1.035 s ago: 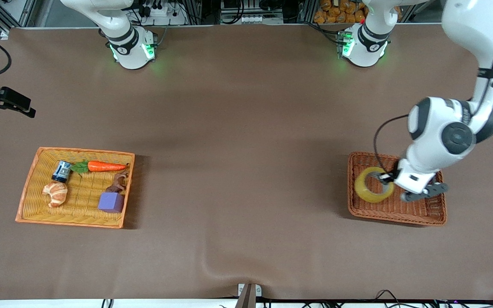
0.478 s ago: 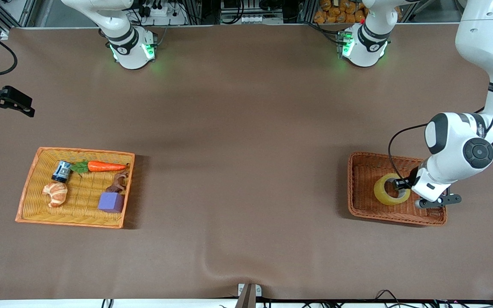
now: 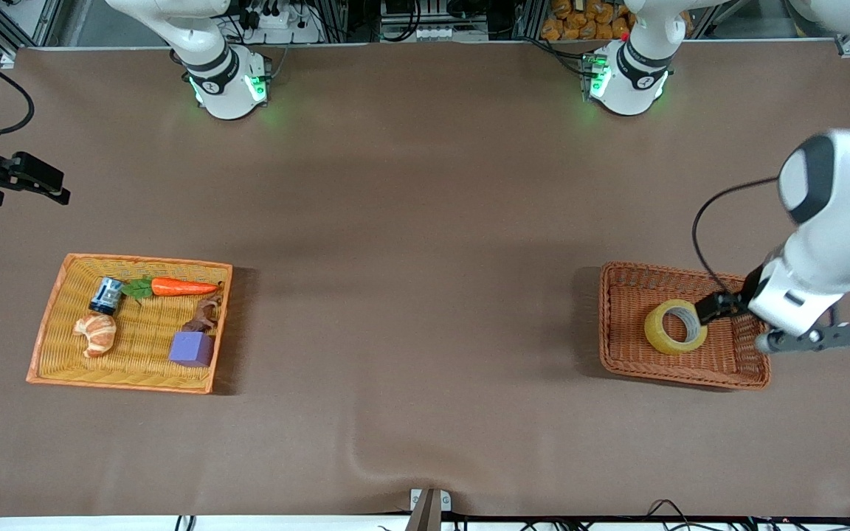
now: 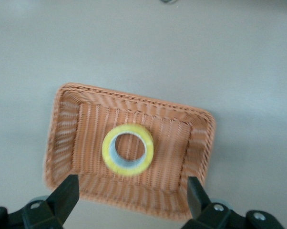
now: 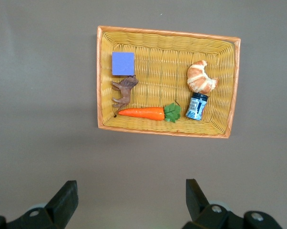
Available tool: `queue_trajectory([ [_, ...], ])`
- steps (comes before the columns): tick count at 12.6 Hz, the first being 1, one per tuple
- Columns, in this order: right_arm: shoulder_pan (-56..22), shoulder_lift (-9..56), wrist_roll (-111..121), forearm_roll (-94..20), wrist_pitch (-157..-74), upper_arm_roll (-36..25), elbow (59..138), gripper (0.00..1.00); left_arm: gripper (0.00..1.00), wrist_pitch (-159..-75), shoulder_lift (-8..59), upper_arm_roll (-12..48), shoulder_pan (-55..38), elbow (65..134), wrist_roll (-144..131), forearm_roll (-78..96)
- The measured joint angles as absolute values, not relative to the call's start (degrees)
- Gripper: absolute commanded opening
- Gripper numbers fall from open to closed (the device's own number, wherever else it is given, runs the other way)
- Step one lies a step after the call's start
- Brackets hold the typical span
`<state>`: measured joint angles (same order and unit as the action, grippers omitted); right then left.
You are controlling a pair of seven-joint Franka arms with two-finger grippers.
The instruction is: Transfer tape with both arms
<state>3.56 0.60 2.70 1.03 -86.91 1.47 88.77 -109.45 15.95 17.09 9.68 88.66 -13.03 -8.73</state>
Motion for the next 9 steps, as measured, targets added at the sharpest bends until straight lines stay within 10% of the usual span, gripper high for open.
queue_trajectory([
  [5, 4.4, 0.3, 2.7, 1.1, -86.7, 1.4, 88.8, 1.00, 1.00, -97.7, 6.7, 16.4, 9.0, 84.1, -13.0, -5.5],
  [9, 4.4, -0.6, 2.7, 1.1, -86.4, 1.8, 89.5, 1.00, 1.00, -90.6, 1.2, 4.4, -0.8, 84.2, -8.8, -3.4],
])
